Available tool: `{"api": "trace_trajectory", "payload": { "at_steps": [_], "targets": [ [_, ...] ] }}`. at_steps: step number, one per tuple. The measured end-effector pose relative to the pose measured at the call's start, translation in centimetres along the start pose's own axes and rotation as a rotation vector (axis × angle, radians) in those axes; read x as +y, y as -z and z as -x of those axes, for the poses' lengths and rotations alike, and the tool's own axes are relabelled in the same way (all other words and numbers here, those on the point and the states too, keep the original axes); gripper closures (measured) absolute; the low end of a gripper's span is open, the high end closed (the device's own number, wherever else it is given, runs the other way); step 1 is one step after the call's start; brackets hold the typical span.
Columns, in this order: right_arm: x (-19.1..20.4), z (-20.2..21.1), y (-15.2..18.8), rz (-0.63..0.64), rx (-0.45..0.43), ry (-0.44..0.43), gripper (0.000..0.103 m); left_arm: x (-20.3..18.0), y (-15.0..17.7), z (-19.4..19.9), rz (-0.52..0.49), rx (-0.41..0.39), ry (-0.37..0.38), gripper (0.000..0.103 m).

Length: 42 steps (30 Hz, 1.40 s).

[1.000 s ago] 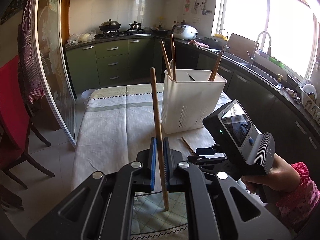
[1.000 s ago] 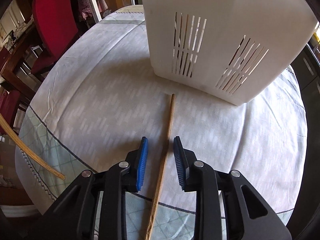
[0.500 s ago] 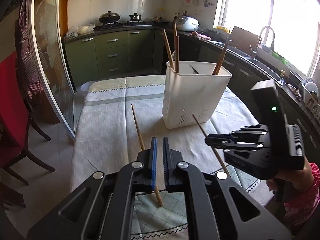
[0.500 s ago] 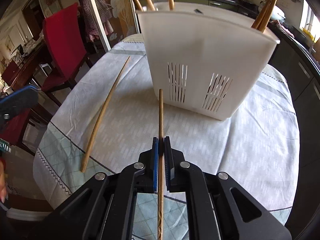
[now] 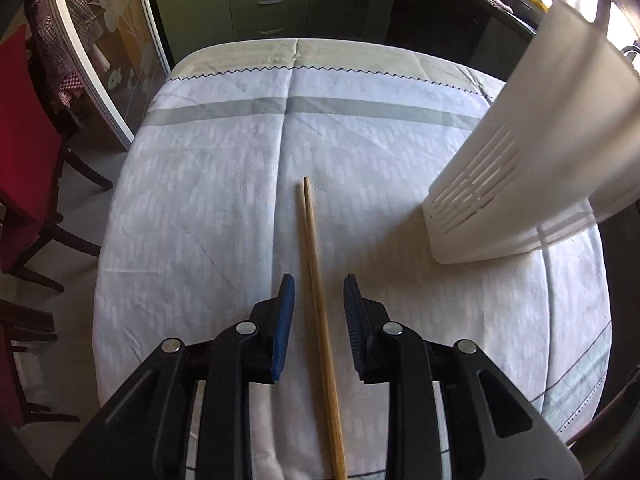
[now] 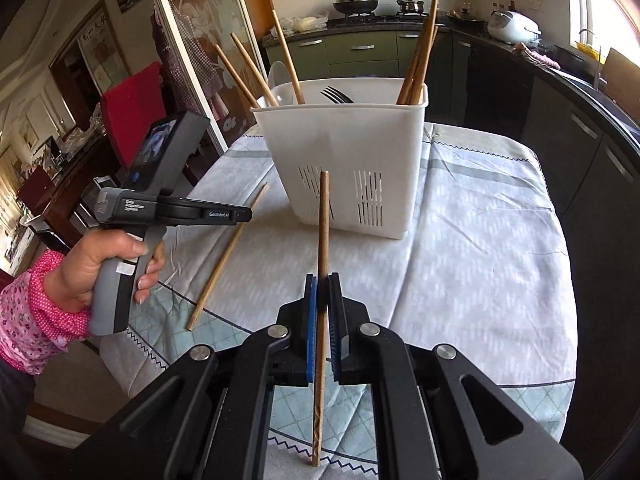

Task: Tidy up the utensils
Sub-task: 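Lift both chopsticks over the white holder and open both tools to drop them in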

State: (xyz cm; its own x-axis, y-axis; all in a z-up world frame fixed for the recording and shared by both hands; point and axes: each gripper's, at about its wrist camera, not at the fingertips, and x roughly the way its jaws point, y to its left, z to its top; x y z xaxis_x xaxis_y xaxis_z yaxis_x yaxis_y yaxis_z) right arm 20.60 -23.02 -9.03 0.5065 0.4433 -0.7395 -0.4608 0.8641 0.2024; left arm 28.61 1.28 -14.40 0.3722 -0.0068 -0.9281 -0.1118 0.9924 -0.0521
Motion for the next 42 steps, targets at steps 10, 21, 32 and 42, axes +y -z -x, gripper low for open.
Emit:
{"api": "trace_trajectory", "payload": {
  "at_steps": [10,21,32,42],
  "targets": [
    [-0.7,2.0,0.9,-0.019,-0.036,-0.024,0.097,-1.3,0.6,0.0,-0.032,0.017,-0.032,0.097],
    [-0.2,6.6,1.3,-0.012,-0.125,-0.033,0.097,0.0,5.6,12.1,-0.089,-0.325,0.044,0.097],
    [0.5,9.1,1.8,-0.001,-0.156,-0.011,0.097,0.7,12.2,18.6,-0.128,-0.517,0.079,0.097],
    [0.7,9.5,1.4,0.010,-0.172,-0.013,0.097,-0.4,12.7,20.2,-0.171,-0.557,0.112,0.097]
  ]
}}
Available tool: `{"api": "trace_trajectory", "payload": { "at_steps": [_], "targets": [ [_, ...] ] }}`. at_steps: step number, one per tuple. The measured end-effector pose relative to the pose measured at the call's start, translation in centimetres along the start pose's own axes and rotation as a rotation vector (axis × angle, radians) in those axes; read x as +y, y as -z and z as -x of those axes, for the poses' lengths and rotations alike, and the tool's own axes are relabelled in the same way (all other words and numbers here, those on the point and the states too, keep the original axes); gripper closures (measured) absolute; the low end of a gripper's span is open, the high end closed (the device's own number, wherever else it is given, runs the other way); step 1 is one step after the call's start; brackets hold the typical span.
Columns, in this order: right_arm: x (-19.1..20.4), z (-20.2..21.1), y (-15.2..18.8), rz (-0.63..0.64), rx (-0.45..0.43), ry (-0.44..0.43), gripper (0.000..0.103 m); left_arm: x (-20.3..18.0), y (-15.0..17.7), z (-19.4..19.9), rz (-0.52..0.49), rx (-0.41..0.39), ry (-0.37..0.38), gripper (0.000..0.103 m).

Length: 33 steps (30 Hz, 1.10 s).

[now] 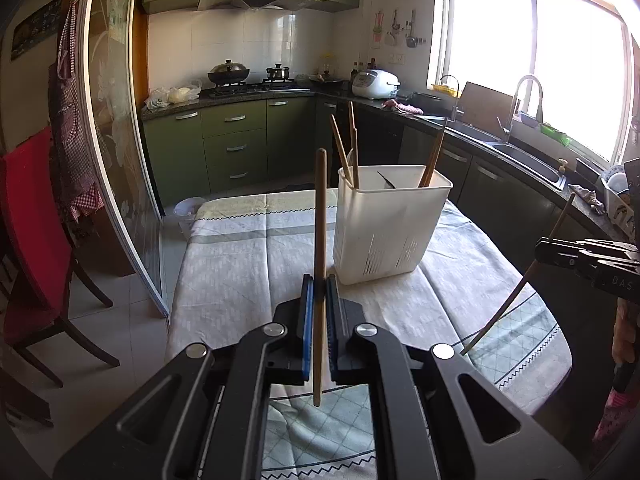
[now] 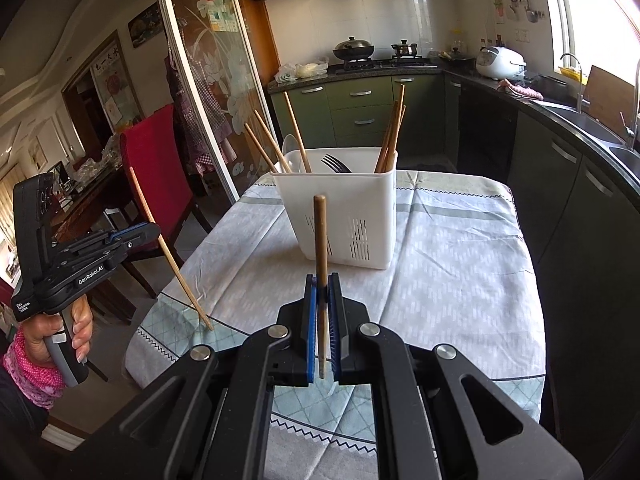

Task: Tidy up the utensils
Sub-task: 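Lift both chopsticks over the white holder and open both tools to drop them in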

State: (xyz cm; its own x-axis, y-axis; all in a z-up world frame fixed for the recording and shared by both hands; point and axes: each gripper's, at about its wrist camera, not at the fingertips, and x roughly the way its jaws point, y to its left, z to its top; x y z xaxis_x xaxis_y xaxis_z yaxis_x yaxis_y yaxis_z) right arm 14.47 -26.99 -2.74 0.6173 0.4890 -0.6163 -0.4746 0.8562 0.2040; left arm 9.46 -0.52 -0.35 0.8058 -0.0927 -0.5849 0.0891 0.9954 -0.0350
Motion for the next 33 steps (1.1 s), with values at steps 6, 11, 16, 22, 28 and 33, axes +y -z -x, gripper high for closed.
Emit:
{"api": "trace_trajectory", "payload": {
  "at_steps": [6,11,16,22,28,33],
  "targets": [
    [0.0,0.6,-0.3,0.001,-0.018,-0.008,0.097,-1.2,-2.1,0.7,-0.012,-0.009,0.062,0.097],
    [-0.3,0.5,-0.3,-0.008,-0.017,-0.007,0.097,-2.5,-6.3,2.1,-0.023,-0.065,0.121,0.097],
    [-1.1,0.9,-0.3,-0.022,-0.025,0.002,0.097,-4.2,-11.8,2.8,-0.035,-0.192,0.126,0.097],
    [-2.1,1.8,0.0,-0.036,-0.037,0.009,0.097,-5.9,-16.9,0.0,-0.021,-0.308,0.082,0.097],
    [-3.4,2.4,0.0,-0.054,-0.046,0.024,0.097,-6.5,-17.0,-6.1,-0.010,-0.240,0.038,0.097],
    [-3.4,2.7,-1.1,-0.046,-0.059,0.026,0.097,-6.5,-15.2,-9.9,-0.018,-0.152,0.039,0.097]
  ]
}}
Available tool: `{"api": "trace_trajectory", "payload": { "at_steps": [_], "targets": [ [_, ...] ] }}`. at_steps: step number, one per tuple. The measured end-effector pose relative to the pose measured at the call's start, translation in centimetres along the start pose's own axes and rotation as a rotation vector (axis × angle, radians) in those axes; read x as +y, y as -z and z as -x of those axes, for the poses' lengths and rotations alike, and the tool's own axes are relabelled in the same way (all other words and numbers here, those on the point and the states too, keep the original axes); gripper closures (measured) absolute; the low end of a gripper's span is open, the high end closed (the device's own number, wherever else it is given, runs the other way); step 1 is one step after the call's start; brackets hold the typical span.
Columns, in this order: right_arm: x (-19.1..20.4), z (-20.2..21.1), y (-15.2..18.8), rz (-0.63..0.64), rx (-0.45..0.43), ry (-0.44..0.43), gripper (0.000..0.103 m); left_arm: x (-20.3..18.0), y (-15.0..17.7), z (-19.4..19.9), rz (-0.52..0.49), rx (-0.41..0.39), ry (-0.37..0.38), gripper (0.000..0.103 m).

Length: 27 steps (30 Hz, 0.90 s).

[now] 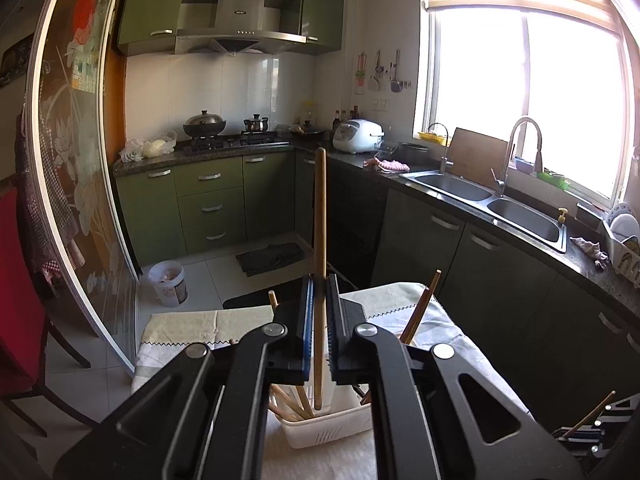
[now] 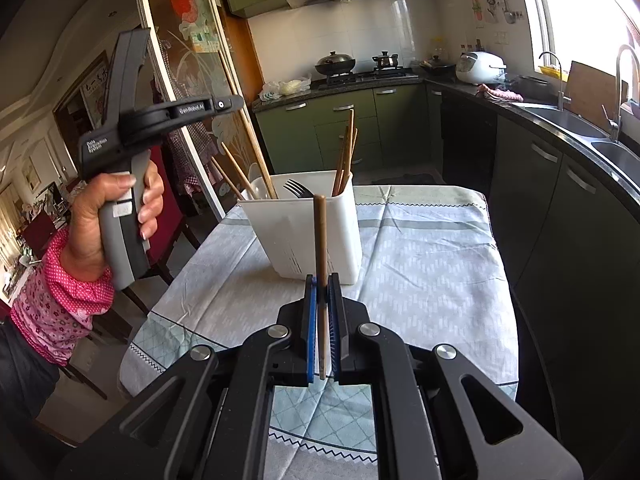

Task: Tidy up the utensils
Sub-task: 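Lift both chopsticks over the white holder and open both tools to drop them in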

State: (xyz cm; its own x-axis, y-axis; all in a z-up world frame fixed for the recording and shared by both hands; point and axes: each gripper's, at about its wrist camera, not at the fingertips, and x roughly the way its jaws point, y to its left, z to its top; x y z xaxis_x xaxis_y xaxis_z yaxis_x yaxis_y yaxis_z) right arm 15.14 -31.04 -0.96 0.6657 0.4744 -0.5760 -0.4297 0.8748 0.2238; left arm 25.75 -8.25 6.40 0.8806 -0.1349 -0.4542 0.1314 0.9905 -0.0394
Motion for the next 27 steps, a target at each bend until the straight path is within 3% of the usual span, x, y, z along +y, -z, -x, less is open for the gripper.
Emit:
{"api": "trace_trajectory", "payload": {
  "at_steps": [3,4,5,7,10,16,19,23,27],
  "targets": [
    [0.5,0.3,-1.2,0.016,-0.021,-0.004,0.097,0.4,1.2,-0.7,0.003,0.023,0.008,0.095],
    [0.8,0.5,-1.8,0.023,-0.032,-0.002,0.097,0.5,1.4,-0.7,0.004,0.024,0.012,0.087],
    [1.0,0.8,-2.5,0.031,-0.046,0.000,0.097,0.7,1.7,-0.5,0.010,0.019,0.015,0.072],
    [1.5,1.5,-4.0,0.046,-0.085,0.000,0.097,1.4,2.0,0.6,0.037,-0.005,0.022,0.058],
    [2.2,2.7,-6.8,0.056,-0.160,0.000,0.097,1.9,2.6,3.1,0.036,-0.051,0.025,0.056],
    [3.5,3.8,-12.9,0.065,-0.303,0.007,0.097,3.3,5.7,9.2,0.033,-0.109,0.017,0.041],
    [3.7,1.9,-15.3,0.059,-0.313,0.029,0.097,4.6,7.7,12.0,0.053,-0.125,0.002,0.032],
    [3.4,-2.1,-17.0,0.047,-0.287,0.060,0.097,6.3,10.3,15.2,0.067,-0.141,-0.061,0.012],
    [2.6,-6.2,-17.2,0.026,-0.258,0.080,0.097,7.6,12.6,17.1,0.085,-0.141,-0.107,0.009]
  ]
}}
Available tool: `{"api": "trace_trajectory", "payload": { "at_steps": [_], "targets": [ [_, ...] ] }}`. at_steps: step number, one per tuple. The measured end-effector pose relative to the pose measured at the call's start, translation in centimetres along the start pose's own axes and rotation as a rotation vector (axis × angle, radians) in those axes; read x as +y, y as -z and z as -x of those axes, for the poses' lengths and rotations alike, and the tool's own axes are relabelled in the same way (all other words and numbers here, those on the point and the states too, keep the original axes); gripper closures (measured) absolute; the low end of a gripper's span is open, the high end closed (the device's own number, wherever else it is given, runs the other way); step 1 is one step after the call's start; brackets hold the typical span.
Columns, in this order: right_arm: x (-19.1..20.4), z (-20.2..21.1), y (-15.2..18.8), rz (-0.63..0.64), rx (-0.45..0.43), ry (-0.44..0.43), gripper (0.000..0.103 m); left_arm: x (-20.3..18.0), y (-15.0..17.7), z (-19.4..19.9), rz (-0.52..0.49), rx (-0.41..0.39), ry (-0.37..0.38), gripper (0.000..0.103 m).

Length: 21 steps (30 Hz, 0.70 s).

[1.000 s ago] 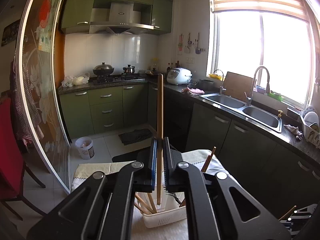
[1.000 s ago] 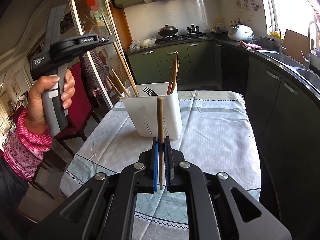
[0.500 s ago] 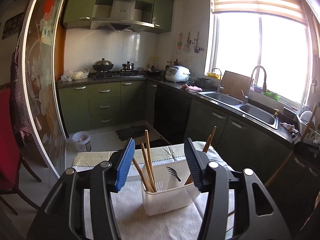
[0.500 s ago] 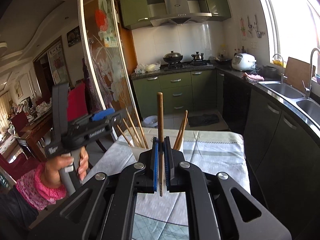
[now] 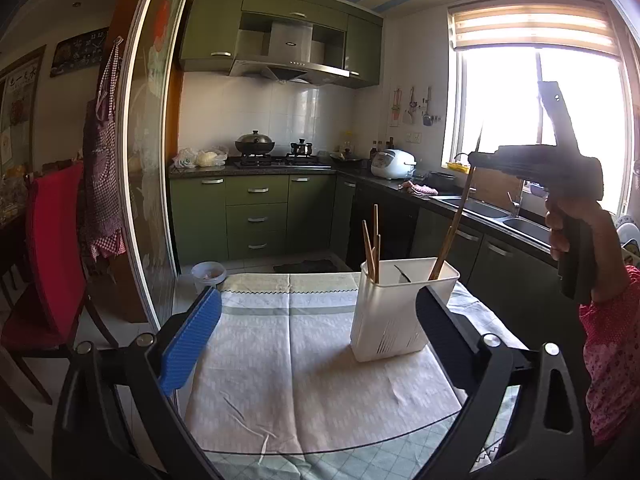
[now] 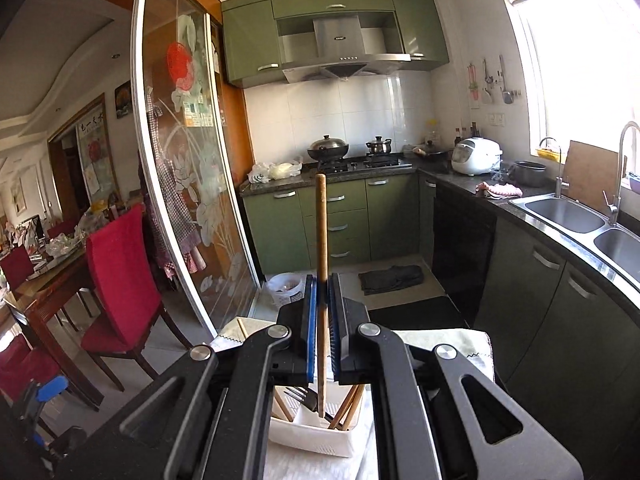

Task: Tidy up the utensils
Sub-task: 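Lift both chopsticks over the white holder and open both tools to drop them in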

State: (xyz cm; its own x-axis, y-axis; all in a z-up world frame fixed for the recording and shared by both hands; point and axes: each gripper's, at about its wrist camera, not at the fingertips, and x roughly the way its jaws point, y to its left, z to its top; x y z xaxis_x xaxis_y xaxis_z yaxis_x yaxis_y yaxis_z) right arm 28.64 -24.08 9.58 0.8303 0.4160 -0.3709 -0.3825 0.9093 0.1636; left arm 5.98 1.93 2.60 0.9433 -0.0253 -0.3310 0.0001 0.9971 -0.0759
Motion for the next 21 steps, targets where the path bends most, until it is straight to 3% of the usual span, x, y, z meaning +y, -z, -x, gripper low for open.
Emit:
{"api": "trace_trajectory", "payload": {
  "at_steps": [5,13,20,21],
  "targets": [
    [-0.5,-4.1,2.5,0.005,0.081,0.022,0.097,2.0,2.2,1.1,0.093,0.022,0.034,0.007],
    [-0.2,-8.3,6.6,0.040,0.193,0.044,0.096,1.8,4.4,0.5,0.085,0.066,0.024,0.007],
    [-0.4,-6.0,8.5,0.032,0.175,0.034,0.089,1.2,4.5,0.3,0.083,0.072,0.033,0.007],
    [-0.5,-4.9,8.7,0.025,0.163,0.027,0.083,1.1,4.6,0.3,0.079,0.074,0.036,0.007]
  ]
}}
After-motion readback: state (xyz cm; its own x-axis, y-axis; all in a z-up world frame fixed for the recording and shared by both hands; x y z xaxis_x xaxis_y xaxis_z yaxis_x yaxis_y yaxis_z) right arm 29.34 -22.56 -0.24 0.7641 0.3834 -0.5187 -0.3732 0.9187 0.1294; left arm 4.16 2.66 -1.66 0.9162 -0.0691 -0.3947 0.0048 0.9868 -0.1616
